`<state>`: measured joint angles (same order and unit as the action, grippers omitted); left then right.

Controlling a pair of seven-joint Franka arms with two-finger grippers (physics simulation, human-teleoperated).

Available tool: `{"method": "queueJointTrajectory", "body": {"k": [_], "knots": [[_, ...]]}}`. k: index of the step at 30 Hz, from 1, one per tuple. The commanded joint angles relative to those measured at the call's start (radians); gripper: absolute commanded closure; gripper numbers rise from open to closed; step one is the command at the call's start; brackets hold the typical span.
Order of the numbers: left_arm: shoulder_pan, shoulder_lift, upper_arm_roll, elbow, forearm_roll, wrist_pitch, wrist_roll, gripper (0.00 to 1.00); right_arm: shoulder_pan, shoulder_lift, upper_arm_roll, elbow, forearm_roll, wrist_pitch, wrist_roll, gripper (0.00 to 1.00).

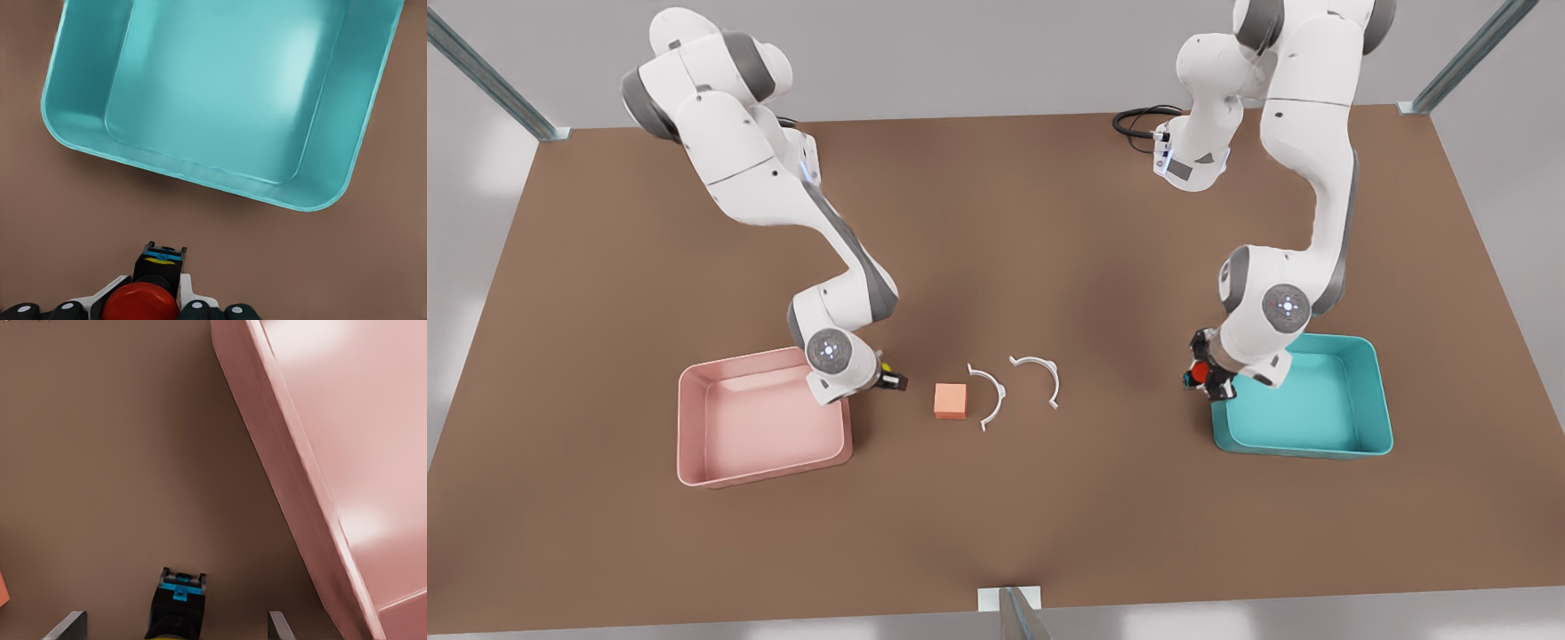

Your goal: Place the red button in the blue storage box with the left arm, and place the yellow button in the pink storage box with the right arm

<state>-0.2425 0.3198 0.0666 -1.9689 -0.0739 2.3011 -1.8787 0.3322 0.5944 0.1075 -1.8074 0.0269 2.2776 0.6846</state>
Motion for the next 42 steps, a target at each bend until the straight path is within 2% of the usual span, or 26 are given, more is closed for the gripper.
{"method": "queueJointTrajectory", "body": {"k": [1,4,7,10,13,14,18,20,22,23,24,25,27,28,29,30,31,33,37,42], "knots": [[0.002,-0.042,0.045,0.004,0.003,-0.19,0.196,0.56,0.001,0.004,0.0,0.0,0.001,0.036,0.125,0.0],[0.0,-0.058,0.162,0.021,0.003,-0.256,0.437,0.56,0.014,0.005,0.001,-0.001,0.002,0.036,0.154,0.0],[0.014,-0.042,0.223,0.073,0.003,-0.282,0.593,0.56,0.018,-0.007,0.012,-0.041,0.004,0.074,0.164,0.0],[0.054,0.094,0.223,0.251,0.002,-0.307,0.664,0.56,0.008,-0.007,0.012,-0.046,0.002,0.079,0.161,0.0],[0.065,0.173,0.223,0.332,0.002,-0.307,0.681,0.55,0.007,-0.013,0.012,-0.041,0.002,0.071,0.162,0.0],[0.066,0.183,0.223,0.334,0.0,-0.305,0.681,0.0,0.008,-0.013,0.012,-0.041,0.002,0.072,0.164,0.0],[0.065,0.185,0.223,0.334,-0.004,-0.305,0.678,0.0,0.013,-0.002,0.012,-0.044,0.002,0.08,0.176,0.0],[0.063,0.176,0.222,0.369,-0.001,-0.368,0.733,0.0,0.011,0.004,0.012,-0.047,0.002,0.092,0.176,0.01],[0.065,0.159,0.217,0.443,-0.05,-0.471,1.032,0.0,0.011,0.01,0.012,-0.047,0.002,0.094,0.178,0.01],[0.066,0.105,0.22,0.458,-0.087,-0.521,1.343,0.0,0.011,0.01,0.012,-0.047,0.004,0.094,0.178,0.01],[0.063,0.097,0.222,0.536,-0.089,-0.612,1.619,0.0,0.011,0.016,0.012,-0.047,0.004,0.094,0.178,0.02],[0.06,0.097,0.216,0.617,-0.086,-0.704,1.694,0.0,0.011,0.016,0.012,-0.047,0.004,0.094,0.181,0.05],[0.052,0.041,0.208,0.651,-0.078,-0.762,1.767,0.0,0.01,0.018,0.012,-0.046,0.004,0.094,0.181,0.43],[0.055,-0.005,0.185,0.667,-0.066,-0.775,1.802,0.0,0.01,0.018,0.012,-0.046,0.004,0.094,0.179,0.55],[0.094,-0.057,0.111,0.659,-0.006,-0.784,1.859,0.0,0.01,0.018,0.012,-0.046,0.004,0.094,0.179,0.59],[0.204,-0.11,-0.042,0.644,0.058,-0.793,1.877,0.0,0.01,0.018,0.012,-0.046,0.001,0.092,0.176,0.64],[0.232,-0.169,-0.09,0.591,0.083,-0.792,1.892,0.0,0.01,0.018,0.012,-0.046,0.001,0.092,0.174,0.66],[0.261,-0.231,-0.105,0.552,0.083,-0.793,1.972,0.0,0.01,0.016,0.012,-0.046,0.001,0.092,0.173,0.66],[0.235,-0.211,-0.103,0.561,0.085,-0.795,1.971,0.0,0.013,-0.064,0.017,-0.038,-0.013,0.019,0.124,0.66],[0.235,-0.209,-0.103,0.559,0.085,-0.801,1.966,0.0,-0.016,-0.151,0.006,0.011,-0.022,-0.043,-0.114,0.66]]}}
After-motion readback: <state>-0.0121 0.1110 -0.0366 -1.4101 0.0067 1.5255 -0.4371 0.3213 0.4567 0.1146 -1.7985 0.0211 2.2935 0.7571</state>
